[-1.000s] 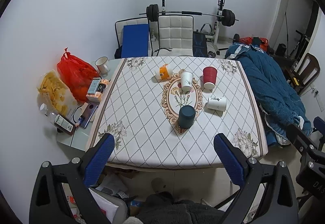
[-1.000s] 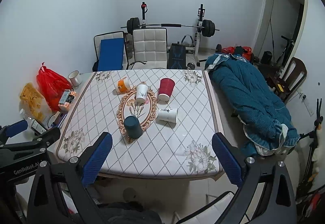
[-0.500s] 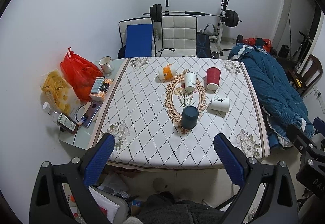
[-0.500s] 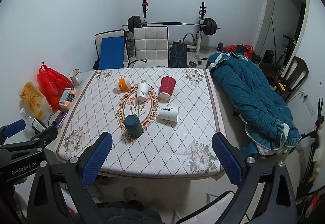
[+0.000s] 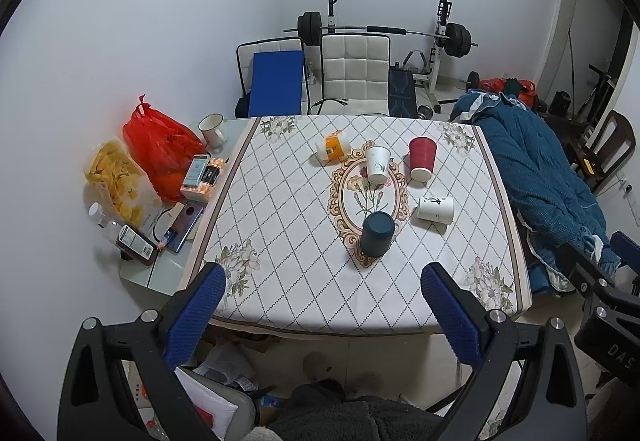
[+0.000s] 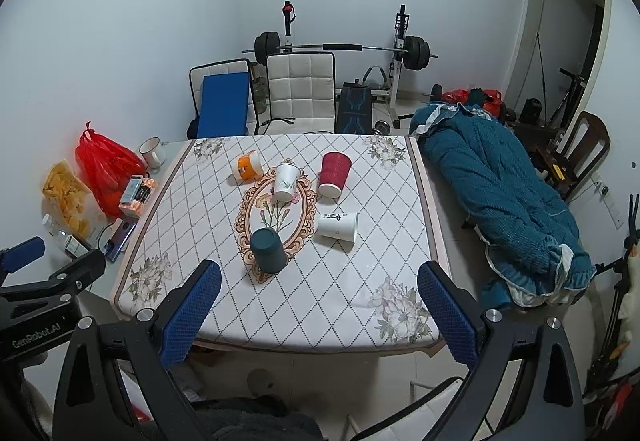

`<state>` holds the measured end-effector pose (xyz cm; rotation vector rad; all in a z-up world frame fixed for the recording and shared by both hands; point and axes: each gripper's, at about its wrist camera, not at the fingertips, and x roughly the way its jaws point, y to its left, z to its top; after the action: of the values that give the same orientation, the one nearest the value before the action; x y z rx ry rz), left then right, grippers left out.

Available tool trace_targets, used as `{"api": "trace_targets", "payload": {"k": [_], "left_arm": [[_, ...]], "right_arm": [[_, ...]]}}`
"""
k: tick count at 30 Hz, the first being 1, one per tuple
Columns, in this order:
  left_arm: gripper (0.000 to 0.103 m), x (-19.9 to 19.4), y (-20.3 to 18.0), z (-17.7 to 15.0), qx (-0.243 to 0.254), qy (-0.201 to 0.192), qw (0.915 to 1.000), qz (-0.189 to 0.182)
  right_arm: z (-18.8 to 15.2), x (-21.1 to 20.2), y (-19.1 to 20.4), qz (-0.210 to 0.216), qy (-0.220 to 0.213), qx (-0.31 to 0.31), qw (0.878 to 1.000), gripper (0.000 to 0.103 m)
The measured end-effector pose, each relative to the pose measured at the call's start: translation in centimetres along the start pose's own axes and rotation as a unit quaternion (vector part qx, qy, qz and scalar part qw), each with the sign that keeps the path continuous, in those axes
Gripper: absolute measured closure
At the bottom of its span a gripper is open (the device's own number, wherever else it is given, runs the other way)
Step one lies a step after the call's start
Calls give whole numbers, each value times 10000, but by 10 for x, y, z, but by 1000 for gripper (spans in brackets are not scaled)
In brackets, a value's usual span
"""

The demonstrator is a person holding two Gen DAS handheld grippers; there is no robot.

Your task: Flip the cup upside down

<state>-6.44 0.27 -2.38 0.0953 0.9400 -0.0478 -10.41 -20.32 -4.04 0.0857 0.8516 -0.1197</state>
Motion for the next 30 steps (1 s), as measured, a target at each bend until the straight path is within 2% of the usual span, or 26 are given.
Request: {"api": "trace_targets", "payload": {"k": [30], "left_arm": [[3,-11,1,3,3,-50,10000,-35]], "right_arm": [[4,-10,9,-1,-30,9,10000,2]]}}
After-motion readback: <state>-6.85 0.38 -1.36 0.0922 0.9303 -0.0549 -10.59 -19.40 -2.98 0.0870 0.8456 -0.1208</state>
